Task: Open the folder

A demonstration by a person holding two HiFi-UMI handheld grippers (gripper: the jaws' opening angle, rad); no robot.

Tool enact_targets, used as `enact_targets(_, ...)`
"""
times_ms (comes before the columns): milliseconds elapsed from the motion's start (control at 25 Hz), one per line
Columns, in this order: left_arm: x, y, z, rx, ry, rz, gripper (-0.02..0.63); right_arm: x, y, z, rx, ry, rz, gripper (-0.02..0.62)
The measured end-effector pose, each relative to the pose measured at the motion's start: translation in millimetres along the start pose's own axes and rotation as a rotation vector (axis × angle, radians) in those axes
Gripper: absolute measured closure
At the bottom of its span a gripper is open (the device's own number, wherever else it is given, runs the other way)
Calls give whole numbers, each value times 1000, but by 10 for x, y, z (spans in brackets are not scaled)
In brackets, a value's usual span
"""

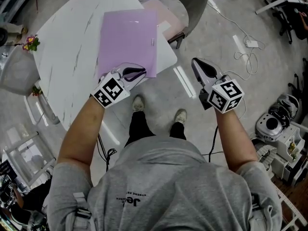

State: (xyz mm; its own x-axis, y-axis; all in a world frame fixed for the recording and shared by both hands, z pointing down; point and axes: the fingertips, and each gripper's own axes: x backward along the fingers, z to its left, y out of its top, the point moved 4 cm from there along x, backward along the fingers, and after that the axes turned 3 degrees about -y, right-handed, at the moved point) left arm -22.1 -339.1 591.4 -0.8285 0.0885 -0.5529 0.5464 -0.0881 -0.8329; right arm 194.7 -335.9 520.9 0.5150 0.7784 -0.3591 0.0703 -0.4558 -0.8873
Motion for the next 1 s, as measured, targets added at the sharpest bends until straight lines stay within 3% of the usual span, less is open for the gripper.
enact_targets(360,62,3,40,34,12,-33,526,-742,-554,804,69,201,152,592)
enact_targets(680,70,3,30,85,1,-78,528,-1088,-985,896,115,178,265,592)
enact_targets(1000,284,50,228,205,46,-183,538,-1173,-1003,925,196,172,314,592)
